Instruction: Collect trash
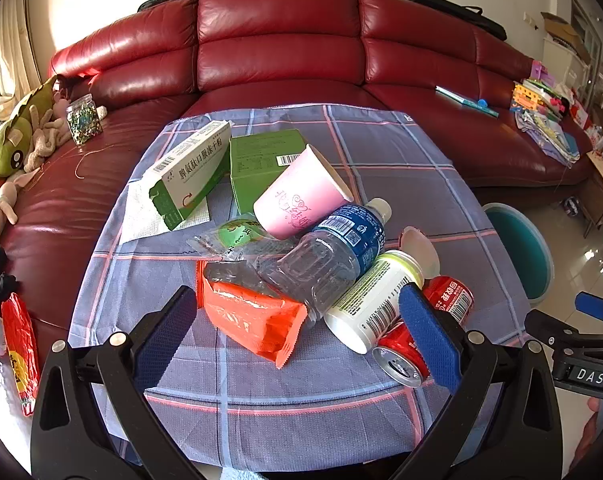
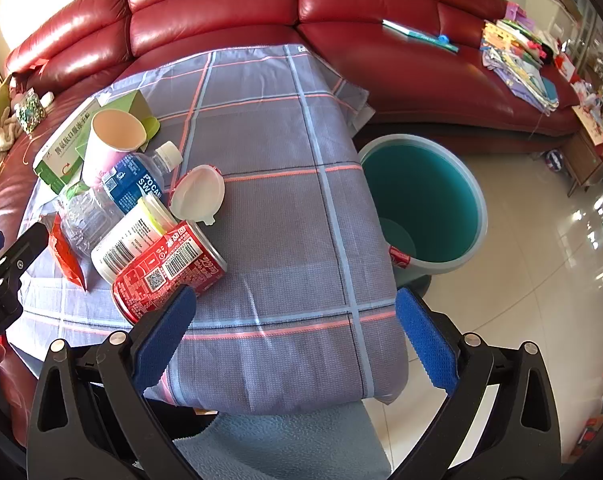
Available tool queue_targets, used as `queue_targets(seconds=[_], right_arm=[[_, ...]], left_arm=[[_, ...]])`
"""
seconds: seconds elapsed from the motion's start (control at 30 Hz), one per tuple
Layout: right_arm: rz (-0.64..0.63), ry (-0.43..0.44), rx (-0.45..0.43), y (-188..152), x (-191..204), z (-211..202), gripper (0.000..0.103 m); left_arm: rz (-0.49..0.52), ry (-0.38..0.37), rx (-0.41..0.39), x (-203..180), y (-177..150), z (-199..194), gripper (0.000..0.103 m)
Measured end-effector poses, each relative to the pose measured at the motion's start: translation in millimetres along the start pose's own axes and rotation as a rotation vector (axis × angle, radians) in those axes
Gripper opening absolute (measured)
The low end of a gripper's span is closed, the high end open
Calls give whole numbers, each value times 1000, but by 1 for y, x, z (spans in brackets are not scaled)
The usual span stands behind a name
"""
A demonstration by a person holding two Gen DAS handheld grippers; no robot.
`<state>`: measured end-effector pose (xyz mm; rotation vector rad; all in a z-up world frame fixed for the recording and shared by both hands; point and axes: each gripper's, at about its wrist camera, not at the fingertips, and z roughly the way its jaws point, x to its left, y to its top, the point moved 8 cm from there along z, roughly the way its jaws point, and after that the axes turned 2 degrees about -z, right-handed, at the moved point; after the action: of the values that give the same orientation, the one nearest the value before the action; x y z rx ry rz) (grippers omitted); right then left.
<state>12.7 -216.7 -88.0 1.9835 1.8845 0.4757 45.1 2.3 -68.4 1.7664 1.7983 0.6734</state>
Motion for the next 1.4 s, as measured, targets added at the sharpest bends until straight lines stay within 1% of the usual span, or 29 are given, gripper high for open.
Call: queue_targets(seconds=[0.1, 0.2, 0.27, 0.33, 0.43, 0.53, 0.67, 0.7, 0.73, 0.77, 0.9, 1.03, 1.07, 1.13, 1.17, 1.33, 1.4], right_arm=[[4, 9, 8, 0, 2, 2, 99], [10, 45, 30, -1, 8, 7, 99], [6, 67, 47, -2, 16, 12, 99], [2, 82, 65, -2, 22, 17, 99], [19, 140, 107, -2, 35, 28, 99], [33, 186, 130, -1, 47, 35, 99], [33, 245, 159, 0, 69, 44, 99], [31, 256, 165, 0, 74, 46, 96], [30, 267, 174, -1, 78, 48, 91], [32, 277, 187, -2, 82, 51, 89], [55, 312, 230, -3, 94, 63, 89], [63, 324, 260, -5, 101, 74, 89], [64, 330, 259, -5, 102, 76, 87], [60, 344, 244, -3, 103, 75, 73], [53, 343, 239, -2, 103, 75, 70], [3, 313, 217, -2, 92, 72, 68], [-27, 289, 211, -2, 87, 71, 68]], left_arm=[[1, 10, -5, 5, 0, 2, 97], [-9, 20, -2, 17, 0, 7, 97], [-17, 4, 6, 24, -2, 10, 97], [-19, 10, 3, 31, -3, 12, 97], [-19, 1, 21, 40, -6, 18, 97], [-6, -11, 32, 47, -8, 22, 97], [-3, 2, 37, 63, -11, 27, 97], [-11, 3, 44, 66, -12, 29, 97], [-23, 7, 56, 71, -14, 32, 97], [-33, 10, 65, 75, -15, 35, 97], [-66, 11, 88, 85, -17, 42, 97], [-89, 1, 108, 89, -15, 47, 97], [-95, -3, 116, 88, -15, 50, 97], [-104, -6, 130, 84, -14, 55, 97], [-105, -7, 135, 83, -14, 58, 97], [-106, 9, 161, 77, -12, 73, 97], [-74, 22, 174, 72, -16, 76, 97]])
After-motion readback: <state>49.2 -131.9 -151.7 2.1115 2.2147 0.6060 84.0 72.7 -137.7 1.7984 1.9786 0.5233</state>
